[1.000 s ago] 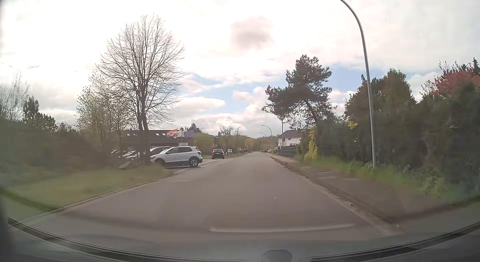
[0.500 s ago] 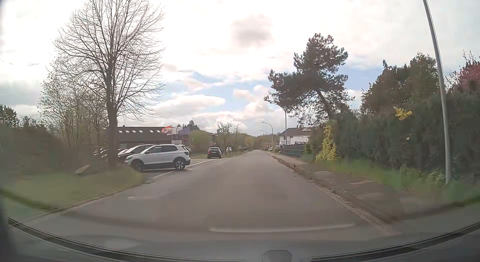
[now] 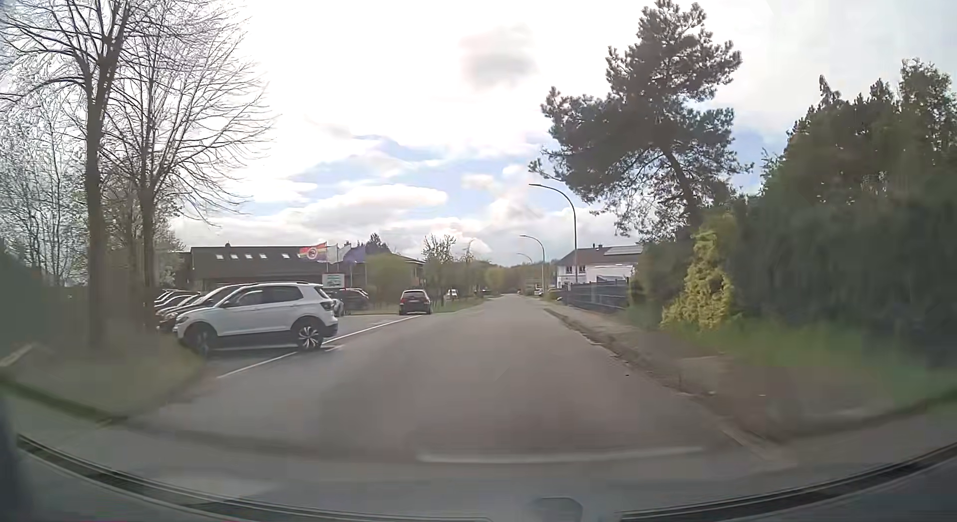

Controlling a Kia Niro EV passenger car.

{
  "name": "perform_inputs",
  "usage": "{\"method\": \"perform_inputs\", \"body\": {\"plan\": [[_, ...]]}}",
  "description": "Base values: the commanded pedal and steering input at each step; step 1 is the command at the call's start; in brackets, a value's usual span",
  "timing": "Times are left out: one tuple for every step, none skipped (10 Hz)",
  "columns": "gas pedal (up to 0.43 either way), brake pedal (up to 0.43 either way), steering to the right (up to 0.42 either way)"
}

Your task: Follow the waypoints while adhering to traffic rules and regulations

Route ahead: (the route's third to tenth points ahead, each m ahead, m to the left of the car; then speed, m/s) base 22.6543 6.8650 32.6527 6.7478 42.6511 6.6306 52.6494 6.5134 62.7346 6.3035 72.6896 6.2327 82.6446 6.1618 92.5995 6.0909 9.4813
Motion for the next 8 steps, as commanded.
{"method": "perform_inputs", "body": {"plan": [[0.150,0.000,0.002],[0.150,0.000,0.003],[0.150,0.000,0.003],[0.150,0.000,0.005],[0.150,0.000,0.006],[0.150,0.000,0.007],[0.150,0.000,0.007],[0.150,0.000,0.006]]}}
